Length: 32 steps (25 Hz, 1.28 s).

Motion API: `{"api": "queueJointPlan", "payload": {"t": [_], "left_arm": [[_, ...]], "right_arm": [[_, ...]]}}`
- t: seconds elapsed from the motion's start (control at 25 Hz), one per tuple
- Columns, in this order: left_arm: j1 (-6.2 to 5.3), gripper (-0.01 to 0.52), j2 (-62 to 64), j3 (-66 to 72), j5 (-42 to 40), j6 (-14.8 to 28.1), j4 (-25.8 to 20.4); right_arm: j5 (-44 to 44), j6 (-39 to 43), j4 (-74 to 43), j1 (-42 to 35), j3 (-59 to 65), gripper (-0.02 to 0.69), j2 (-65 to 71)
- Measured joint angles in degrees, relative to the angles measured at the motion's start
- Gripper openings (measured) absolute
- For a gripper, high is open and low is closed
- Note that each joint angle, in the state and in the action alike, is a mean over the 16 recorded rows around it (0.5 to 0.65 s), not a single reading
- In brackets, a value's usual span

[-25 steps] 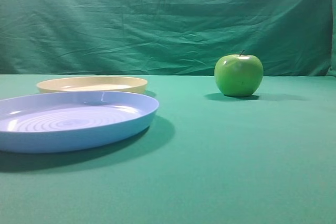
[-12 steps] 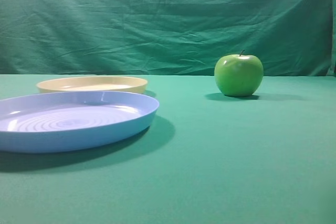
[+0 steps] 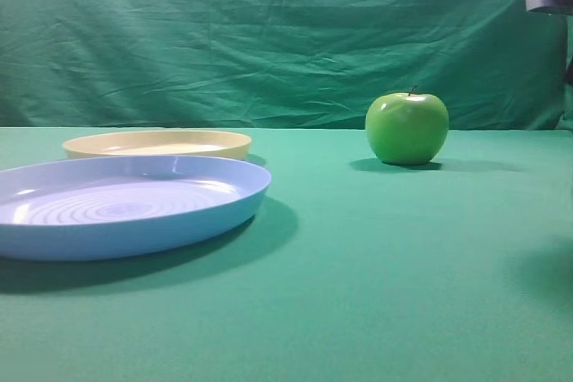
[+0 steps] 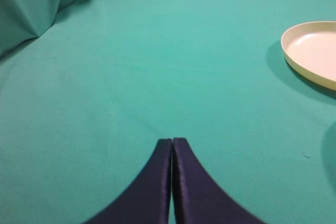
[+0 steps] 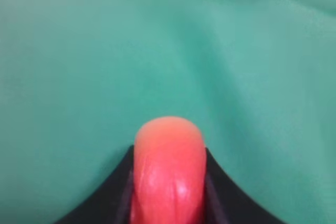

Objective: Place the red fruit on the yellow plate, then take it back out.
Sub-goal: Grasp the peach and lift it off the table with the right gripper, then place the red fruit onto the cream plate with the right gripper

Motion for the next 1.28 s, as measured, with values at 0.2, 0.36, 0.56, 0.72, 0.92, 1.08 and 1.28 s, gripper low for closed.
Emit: {"api": "queueJointPlan", "payload": {"t": [0.2, 0.36, 0.56, 0.72, 0.92, 1.08, 1.28], "left_arm": [[0.00, 0.000, 0.00, 0.00, 0.00, 0.00, 0.00], [0.00, 0.000, 0.00, 0.00, 0.00, 0.00, 0.00], [0.00, 0.000, 0.00, 0.00, 0.00, 0.00, 0.00], [0.00, 0.000, 0.00, 0.00, 0.00, -0.03, 0.00], [0.00, 0.000, 0.00, 0.00, 0.00, -0.06, 0.00], [0.00, 0.000, 0.00, 0.00, 0.00, -0.09, 0.00], [0.00, 0.000, 0.00, 0.00, 0.00, -0.11, 0.00]], "right_arm": [[4.53, -1.02, 0.46, 1.23, -11.42, 0.197, 1.56], [6.71, -2.37, 0.84, 3.67, -21.21, 0.190, 4.71], [8.28, -4.67, 1.41, 8.52, -33.19, 0.185, 11.46], [8.86, -6.59, 1.72, 13.07, -42.17, 0.185, 18.80], [7.48, -8.61, 2.16, 18.13, -51.55, 0.185, 28.62], [4.75, -9.79, 2.76, 20.98, -56.78, 0.185, 35.52], [0.63, -11.65, 4.58, 22.97, -60.42, 0.193, 41.79]]}}
